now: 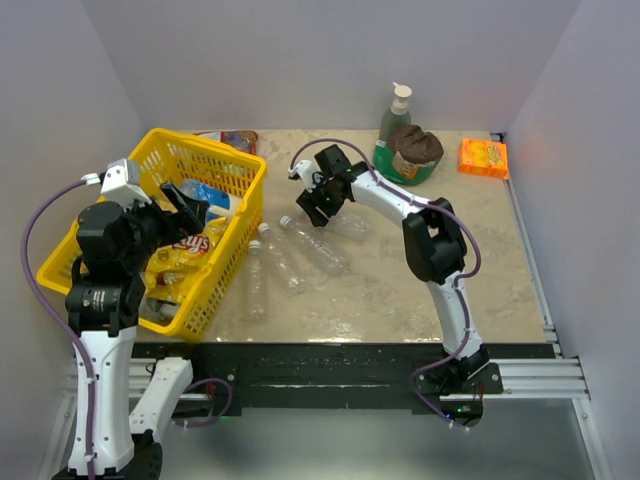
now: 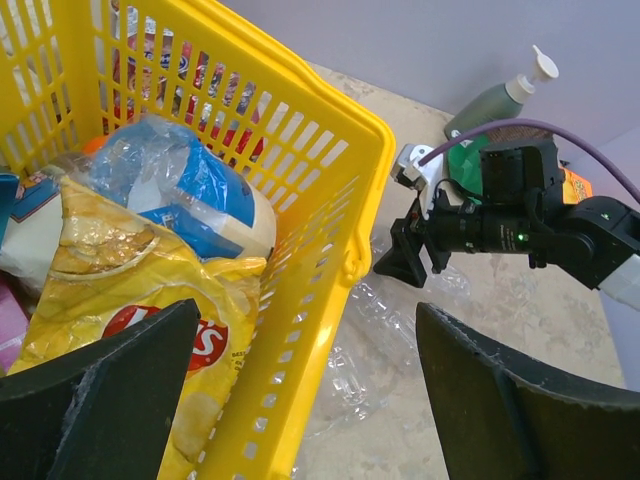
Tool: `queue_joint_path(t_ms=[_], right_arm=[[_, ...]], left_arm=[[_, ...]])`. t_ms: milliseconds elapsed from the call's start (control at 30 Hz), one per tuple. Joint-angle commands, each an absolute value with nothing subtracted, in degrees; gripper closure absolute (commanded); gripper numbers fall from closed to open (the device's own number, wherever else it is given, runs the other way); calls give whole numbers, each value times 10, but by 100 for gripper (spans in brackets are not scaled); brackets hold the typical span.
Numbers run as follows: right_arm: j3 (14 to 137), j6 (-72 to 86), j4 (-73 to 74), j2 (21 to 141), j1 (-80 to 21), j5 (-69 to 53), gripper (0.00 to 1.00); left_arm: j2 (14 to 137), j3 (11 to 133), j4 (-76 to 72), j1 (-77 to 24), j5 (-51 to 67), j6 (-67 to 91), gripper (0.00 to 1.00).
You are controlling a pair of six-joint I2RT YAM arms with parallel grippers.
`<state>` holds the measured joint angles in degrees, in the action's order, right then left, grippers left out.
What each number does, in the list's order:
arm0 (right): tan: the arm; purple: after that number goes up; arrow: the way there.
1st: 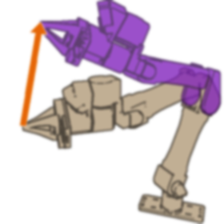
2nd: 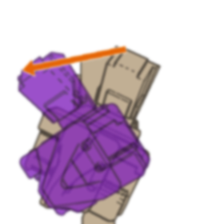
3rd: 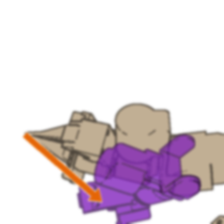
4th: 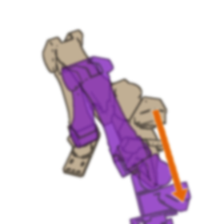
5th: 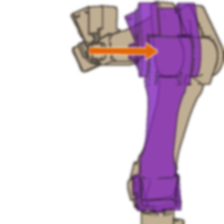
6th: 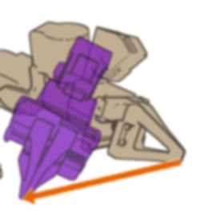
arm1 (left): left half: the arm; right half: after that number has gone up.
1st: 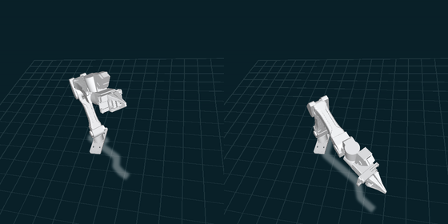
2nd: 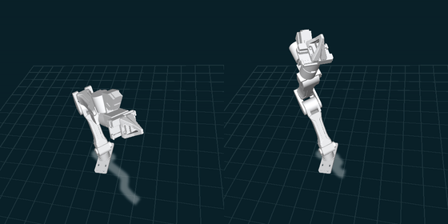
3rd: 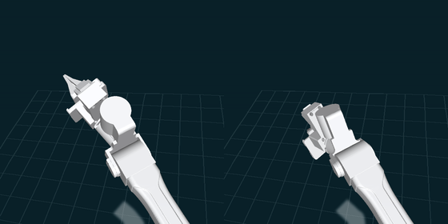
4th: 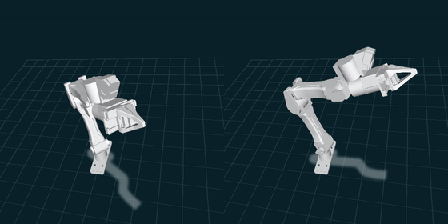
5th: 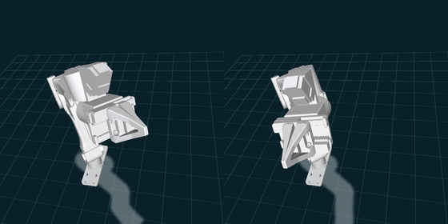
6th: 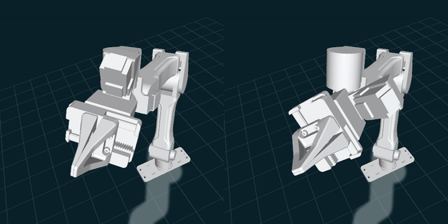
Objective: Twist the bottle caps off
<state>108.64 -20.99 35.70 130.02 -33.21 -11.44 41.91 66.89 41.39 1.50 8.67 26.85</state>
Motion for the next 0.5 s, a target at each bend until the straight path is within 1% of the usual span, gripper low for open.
queue_joint_path(t_ms=[0,67,133,167,233,267,333,367,433,467], right_arm=[[1105,-207,342,1294,-331,-108,43],[1102,-187,334,1274,-330,-108,49],[1102,-165,331,1250,-325,-108,53],[1101,-156,331,1242,-321,-108,57],[1094,-125,332,1218,-303,-112,59],[1090,-114,333,1190,-295,-125,62],[1067,-78,329,1151,-268,-142,64],[1057,-64,320,1106,-258,-168,66],[1018,-22,303,1060,-235,-191,69],[1006,-10,288,1011,-229,-220,69]], left_arm=[[421,695,401,17,134,236,6],[421,693,389,18,170,233,8],[422,686,359,18,219,236,10],[424,683,347,18,235,240,11],[426,674,309,18,278,255,13],[428,672,296,18,290,261,14],[429,664,258,18,317,279,14],[430,660,227,17,325,286,15],[428,644,194,17,345,315,15],[428,637,153,16,351,329,15]])
